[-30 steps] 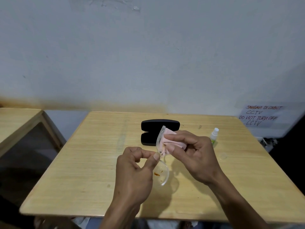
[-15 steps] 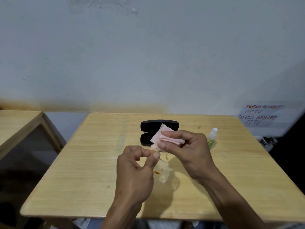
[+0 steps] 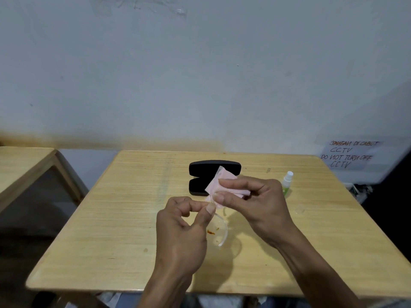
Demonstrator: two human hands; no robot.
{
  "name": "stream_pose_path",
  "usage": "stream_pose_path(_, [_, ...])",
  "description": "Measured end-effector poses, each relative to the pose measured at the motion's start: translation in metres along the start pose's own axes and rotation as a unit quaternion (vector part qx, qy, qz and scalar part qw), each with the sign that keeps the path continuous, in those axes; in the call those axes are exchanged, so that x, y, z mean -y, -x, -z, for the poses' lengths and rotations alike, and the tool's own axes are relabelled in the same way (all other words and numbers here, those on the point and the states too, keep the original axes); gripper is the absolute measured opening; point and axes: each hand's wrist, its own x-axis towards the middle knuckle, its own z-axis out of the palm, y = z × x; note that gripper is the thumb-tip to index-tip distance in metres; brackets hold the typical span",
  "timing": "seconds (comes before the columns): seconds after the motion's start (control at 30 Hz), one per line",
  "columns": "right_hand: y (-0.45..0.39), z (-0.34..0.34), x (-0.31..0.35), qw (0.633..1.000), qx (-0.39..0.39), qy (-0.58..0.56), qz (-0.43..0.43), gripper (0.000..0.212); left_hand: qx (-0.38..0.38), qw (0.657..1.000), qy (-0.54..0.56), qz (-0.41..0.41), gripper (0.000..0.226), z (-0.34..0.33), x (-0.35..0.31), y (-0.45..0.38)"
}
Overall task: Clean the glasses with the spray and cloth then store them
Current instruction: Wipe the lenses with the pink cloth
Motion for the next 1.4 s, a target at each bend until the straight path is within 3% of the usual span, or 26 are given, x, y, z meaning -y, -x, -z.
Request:
stream_pose_path(0.1, [-0.001,0.010,0.004,1.000,0.021,0.021,-0.006,0.021,0.016,1.000,-0.023,-0.011,0.016,0.003,0.002,0.000])
stream_pose_path(0.27, [-0.005,0.001,0.003,0.999,-0.040,-0.027,-0.025,0.018,0.018,0.998,-0.054,-0.028,0.015,-0.002,0.002,0.000])
stream_pose_path(0.57, [-0.003,0.019,0.006,0.998,0.041,0.035,-0.033,0.021,0.005,1.000,-0.015,-0.022,0.014,0.005,0.006,0.001])
stream_pose_path(0.8, [-0.003,0.005,0.006,0.999,-0.035,-0.016,-0.038,0.017,0.022,0.993,-0.098,-0.054,0.012,0.002,0.005,0.000])
stream_pose_path(1.0, [-0.006,0.000,0.011,0.999,0.012,0.021,-0.038,0.018,0.001,0.998,-0.041,-0.037,0.016,0.001,0.001,-0.001])
stream_pose_path(1.1, [-0.008,0.006,0.018,0.998,0.032,0.035,-0.038,0.018,0.011,0.995,-0.074,-0.059,0.015,0.003,0.000,0.000])
stream_pose_path(1.27, [-0.013,-0.002,0.015,0.998,-0.040,-0.029,-0.050,0.013,0.003,0.986,-0.128,-0.102,0.011,0.001,-0.003,0.002])
stream_pose_path(1.4, [-0.009,-0.007,0.012,0.998,-0.027,-0.018,-0.055,0.016,-0.019,0.991,-0.096,-0.091,0.011,0.002,-0.001,-0.001])
